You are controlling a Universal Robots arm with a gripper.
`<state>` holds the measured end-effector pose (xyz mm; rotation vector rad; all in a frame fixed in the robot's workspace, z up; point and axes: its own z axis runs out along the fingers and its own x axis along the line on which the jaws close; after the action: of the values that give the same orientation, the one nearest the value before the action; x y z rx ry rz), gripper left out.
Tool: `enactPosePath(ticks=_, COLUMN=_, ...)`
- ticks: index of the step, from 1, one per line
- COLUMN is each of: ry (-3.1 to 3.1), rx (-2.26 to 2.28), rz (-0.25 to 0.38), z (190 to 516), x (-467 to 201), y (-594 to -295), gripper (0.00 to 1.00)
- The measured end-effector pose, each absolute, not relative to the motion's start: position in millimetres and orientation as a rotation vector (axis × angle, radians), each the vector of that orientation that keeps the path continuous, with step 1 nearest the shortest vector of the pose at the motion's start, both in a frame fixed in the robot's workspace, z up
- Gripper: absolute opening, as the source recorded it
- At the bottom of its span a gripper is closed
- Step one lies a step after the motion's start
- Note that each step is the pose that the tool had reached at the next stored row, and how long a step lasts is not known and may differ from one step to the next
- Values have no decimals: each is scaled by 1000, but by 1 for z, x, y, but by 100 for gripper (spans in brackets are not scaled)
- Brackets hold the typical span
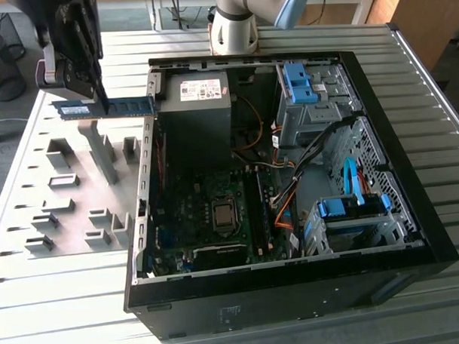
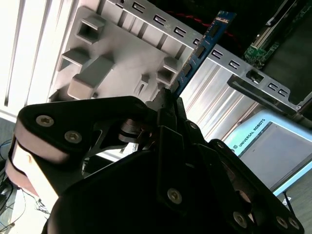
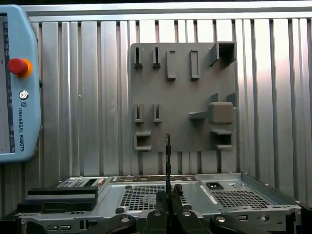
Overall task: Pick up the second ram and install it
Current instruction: 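Pick up the second ram and move it above second insertion slot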
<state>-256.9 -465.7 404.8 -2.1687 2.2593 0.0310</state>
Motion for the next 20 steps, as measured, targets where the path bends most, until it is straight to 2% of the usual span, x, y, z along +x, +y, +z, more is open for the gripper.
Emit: enactPosePath(ticks=20, ry=2259, rx=-2169, rz=31, z=405, x=-243, y=-466, gripper=14)
